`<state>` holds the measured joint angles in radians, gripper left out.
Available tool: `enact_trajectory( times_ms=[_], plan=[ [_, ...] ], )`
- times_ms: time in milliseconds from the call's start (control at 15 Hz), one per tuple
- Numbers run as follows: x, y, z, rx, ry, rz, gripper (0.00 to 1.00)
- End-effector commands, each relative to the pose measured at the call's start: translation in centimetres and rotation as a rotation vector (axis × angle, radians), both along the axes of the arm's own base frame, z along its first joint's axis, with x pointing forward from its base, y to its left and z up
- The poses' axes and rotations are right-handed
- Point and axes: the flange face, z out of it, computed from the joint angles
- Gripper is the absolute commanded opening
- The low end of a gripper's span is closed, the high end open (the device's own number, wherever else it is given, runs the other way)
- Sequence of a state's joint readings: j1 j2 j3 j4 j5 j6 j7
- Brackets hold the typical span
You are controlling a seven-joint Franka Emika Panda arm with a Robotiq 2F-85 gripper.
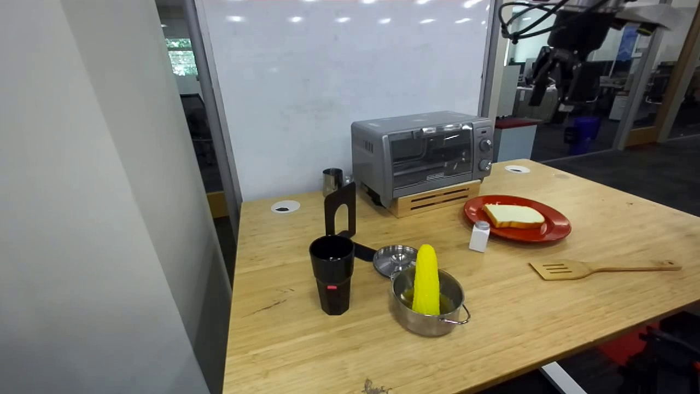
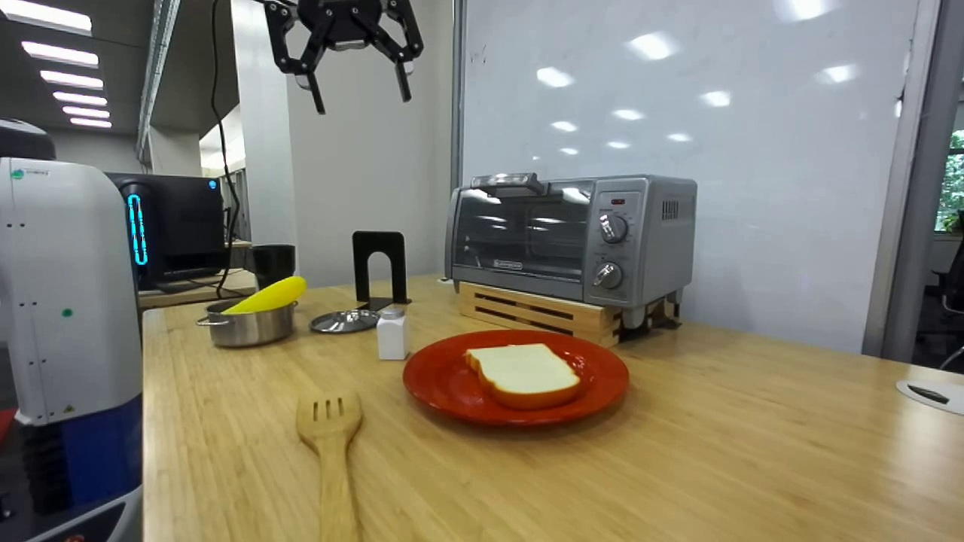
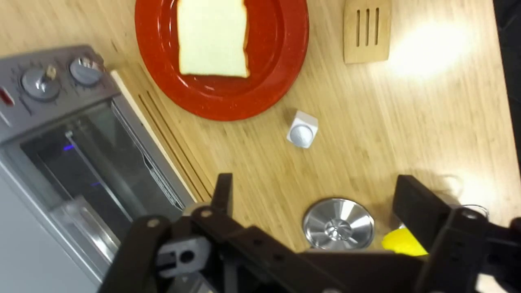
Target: Put the yellow object into the silver pot.
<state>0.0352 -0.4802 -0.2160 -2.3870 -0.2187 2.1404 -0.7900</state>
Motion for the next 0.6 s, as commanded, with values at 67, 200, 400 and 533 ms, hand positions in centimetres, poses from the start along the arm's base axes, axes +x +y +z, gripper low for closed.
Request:
enact_trajectory(
  times_ms=[67,200,400,533],
  plan=[
    [-1.2,-5.8,-3.3,0.149,-0.064,-0.218,1.0],
    [-0.3,-6.2,-4.9,0.216,-0.107,-0.314,1.0],
    [-0.3,-5.9,-4.7,0.224,-0.116,-0.317,1.0],
    [0.2,-5.8,-5.6,0.232,-0.116,-0.342,1.0]
  ],
)
